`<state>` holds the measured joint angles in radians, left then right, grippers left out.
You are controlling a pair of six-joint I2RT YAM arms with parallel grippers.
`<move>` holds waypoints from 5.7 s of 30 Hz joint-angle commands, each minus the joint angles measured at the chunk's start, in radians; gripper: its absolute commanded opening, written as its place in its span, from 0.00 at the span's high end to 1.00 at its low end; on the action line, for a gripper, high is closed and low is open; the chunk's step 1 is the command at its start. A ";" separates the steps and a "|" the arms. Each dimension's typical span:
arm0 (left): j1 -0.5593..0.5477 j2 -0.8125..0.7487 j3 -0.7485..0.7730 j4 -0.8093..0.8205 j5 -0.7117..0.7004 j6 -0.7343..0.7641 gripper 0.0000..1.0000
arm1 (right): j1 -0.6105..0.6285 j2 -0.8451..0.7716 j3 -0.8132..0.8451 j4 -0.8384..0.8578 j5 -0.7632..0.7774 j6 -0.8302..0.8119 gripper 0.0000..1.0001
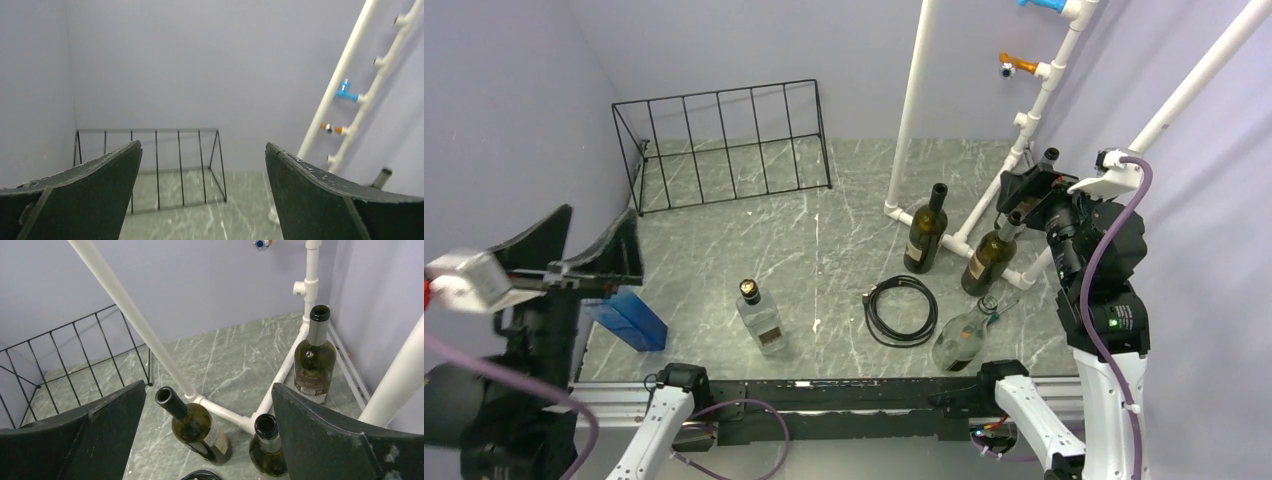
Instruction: Put the wine bottle on the wine rack
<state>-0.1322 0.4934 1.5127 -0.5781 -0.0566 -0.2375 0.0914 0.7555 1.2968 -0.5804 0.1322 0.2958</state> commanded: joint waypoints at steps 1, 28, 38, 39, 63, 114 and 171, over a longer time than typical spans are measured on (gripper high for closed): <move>0.005 0.076 -0.070 -0.075 0.087 -0.028 0.01 | -0.004 0.004 0.023 0.025 -0.033 0.015 0.00; 0.004 0.180 -0.213 -0.407 0.540 -0.041 0.00 | -0.002 0.088 0.003 0.033 -0.390 0.106 0.00; 0.005 0.091 -0.300 -0.383 0.496 -0.072 0.01 | 0.166 0.127 -0.007 0.099 -0.517 0.128 0.00; 0.005 0.085 -0.292 -0.388 0.472 -0.072 0.00 | 0.239 0.141 -0.002 0.101 -0.477 0.123 0.00; 0.005 -0.126 -0.226 -0.385 0.079 -0.100 0.01 | 1.159 0.685 0.089 0.385 0.069 0.086 0.02; -0.422 0.277 -0.497 -0.029 0.365 -0.025 0.01 | 0.757 0.511 -0.060 0.550 -0.469 0.300 1.00; -0.716 0.638 -0.287 -0.023 -0.126 -0.099 1.00 | 0.691 0.223 -0.111 0.306 -0.254 0.184 0.00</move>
<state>-0.8497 1.1294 1.1522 -0.6857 -0.0715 -0.2844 0.7784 1.0359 1.1351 -0.2298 -0.2420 0.5270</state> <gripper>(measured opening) 0.710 0.993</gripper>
